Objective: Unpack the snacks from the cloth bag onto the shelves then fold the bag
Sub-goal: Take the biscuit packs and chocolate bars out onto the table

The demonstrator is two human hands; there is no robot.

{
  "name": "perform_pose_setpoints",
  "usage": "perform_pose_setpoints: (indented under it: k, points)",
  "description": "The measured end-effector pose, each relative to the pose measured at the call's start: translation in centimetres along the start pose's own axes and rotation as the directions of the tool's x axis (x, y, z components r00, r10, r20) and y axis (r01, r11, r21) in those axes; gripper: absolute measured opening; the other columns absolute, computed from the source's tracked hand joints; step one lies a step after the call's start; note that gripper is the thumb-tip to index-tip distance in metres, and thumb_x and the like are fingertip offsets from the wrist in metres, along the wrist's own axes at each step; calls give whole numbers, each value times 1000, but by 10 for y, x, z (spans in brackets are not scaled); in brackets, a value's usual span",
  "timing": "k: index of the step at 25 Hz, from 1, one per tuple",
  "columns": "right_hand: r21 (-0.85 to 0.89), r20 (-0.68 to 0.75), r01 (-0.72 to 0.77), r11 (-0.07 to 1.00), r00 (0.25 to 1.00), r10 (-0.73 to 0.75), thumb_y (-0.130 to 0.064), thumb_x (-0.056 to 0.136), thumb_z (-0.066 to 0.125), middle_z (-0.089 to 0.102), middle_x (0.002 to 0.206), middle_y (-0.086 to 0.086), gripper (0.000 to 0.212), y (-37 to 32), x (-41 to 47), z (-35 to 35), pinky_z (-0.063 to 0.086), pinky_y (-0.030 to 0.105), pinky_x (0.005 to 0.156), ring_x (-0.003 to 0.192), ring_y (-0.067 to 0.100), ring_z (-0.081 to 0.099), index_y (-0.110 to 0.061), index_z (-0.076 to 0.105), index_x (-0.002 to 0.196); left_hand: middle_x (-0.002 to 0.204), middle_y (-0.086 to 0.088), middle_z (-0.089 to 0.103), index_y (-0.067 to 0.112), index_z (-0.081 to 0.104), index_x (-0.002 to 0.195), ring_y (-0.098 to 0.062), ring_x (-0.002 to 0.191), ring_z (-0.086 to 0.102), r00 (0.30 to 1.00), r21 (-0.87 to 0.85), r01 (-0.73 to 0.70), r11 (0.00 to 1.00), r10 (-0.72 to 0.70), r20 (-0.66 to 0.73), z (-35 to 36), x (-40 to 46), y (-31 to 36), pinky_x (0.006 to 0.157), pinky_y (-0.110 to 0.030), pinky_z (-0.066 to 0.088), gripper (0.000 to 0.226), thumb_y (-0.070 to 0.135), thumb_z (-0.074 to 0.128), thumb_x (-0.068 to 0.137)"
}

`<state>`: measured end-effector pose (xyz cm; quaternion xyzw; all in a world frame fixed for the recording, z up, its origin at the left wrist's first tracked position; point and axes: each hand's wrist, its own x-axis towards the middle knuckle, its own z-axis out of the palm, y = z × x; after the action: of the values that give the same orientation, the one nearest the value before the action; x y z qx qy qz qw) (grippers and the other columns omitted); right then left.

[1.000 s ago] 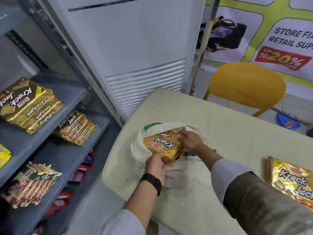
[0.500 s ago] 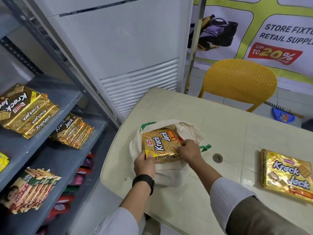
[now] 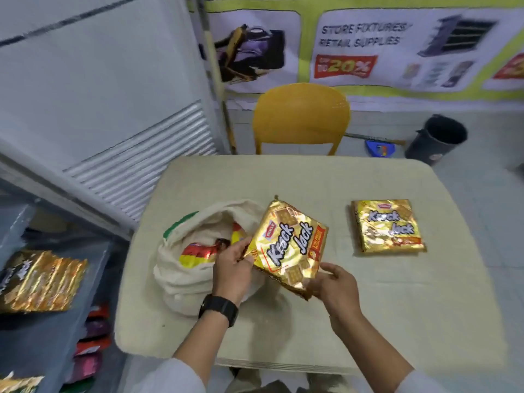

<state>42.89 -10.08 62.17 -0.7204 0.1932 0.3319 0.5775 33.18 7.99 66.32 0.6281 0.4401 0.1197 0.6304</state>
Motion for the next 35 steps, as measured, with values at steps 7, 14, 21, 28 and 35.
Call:
perform_pose_setpoints:
  k: [7,14,21,28,35]
  points:
    - [496,-193,-283,821,886,422,9,87,68,74,99,22,25,64,28,-128,61,38,58,76,34,73,6,67,112,112,3,77,21,77,111,-12,108,69,819,466,-187,865,-126,560,195,26,-25,96,-29,53,41,-2,59,82]
    - [554,-239,-309,773,830,504,9,87,57,71,84,19,16,74,59,-179,58,32,49,68,30,67,2,69,95,161,2,39,28,51,148,-22,147,38,757,633,-199,748,-293,584,280,19,-71,118,-28,31,67,-5,42,91]
    - [346,-459,-339,875,752,473,-5,84,65,65,100,16,33,68,68,-176,46,32,57,74,30,58,1,65,116,166,0,28,28,38,155,-22,152,29,783,597,-171,784,-260,566,264,26,-78,122,-30,25,66,-2,40,96]
    - [-426,-261,229,875,895,-361,-20,88,64,43,148,8,62,-1,60,-64,38,39,105,136,29,44,-14,43,146,151,9,48,25,48,150,-13,144,41,941,424,-185,886,36,337,150,38,-31,118,-21,28,58,2,49,97]
    - [-454,453,664,595,747,-488,-2,87,64,67,122,10,41,-39,30,118,50,44,102,112,27,65,-7,65,127,136,-4,66,19,65,134,-23,128,58,981,484,-44,874,130,-145,-30,64,-23,107,-34,46,46,2,47,95]
